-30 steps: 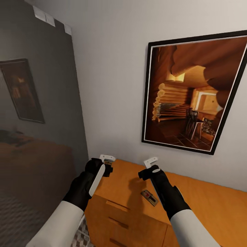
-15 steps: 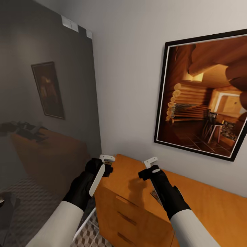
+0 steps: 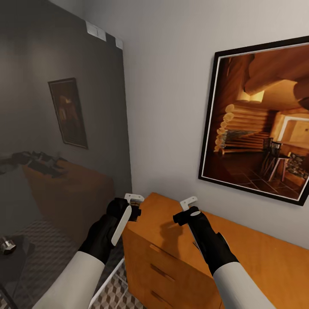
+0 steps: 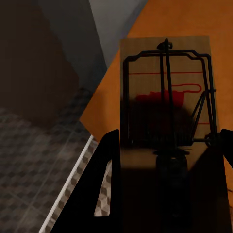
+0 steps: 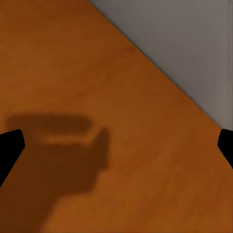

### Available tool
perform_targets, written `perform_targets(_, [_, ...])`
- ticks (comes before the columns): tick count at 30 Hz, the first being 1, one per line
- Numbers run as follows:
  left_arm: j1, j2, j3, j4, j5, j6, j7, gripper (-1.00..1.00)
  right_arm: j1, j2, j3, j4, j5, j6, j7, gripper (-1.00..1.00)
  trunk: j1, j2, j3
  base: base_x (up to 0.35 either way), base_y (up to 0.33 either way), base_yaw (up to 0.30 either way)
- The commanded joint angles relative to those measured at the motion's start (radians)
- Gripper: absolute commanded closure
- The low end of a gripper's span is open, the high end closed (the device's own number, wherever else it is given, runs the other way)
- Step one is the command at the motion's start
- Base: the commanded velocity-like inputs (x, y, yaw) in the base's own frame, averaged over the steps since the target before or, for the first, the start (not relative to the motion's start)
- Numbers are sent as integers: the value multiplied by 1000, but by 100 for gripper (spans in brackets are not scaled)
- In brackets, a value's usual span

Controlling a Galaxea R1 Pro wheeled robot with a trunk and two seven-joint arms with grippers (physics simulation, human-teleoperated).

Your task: Take the four mousetraps from the cabinet in the bathroom and place them on the bathroom floor. Make sure all four end up on the same floor surface, and ensure that at least two of them are either under or directly next to the same bathroom sink.

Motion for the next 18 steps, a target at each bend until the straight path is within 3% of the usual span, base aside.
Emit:
perform_targets(1, [0, 0, -1, -1, 9, 3, 12, 100, 0, 0, 0, -1, 11, 5, 8, -100, 0, -1, -1, 0, 0, 3])
perform_targets(9, [0, 0, -1, -1, 9, 3, 12, 100, 0, 0, -1, -1, 14, 5, 8, -100, 0, -1, -1, -8, -22, 0])
perform_targets(18, [0, 0, -1, 0, 9, 3, 15, 100, 0, 0, -1, -1, 14, 5, 8, -100, 0, -1, -1, -118, -232, 0])
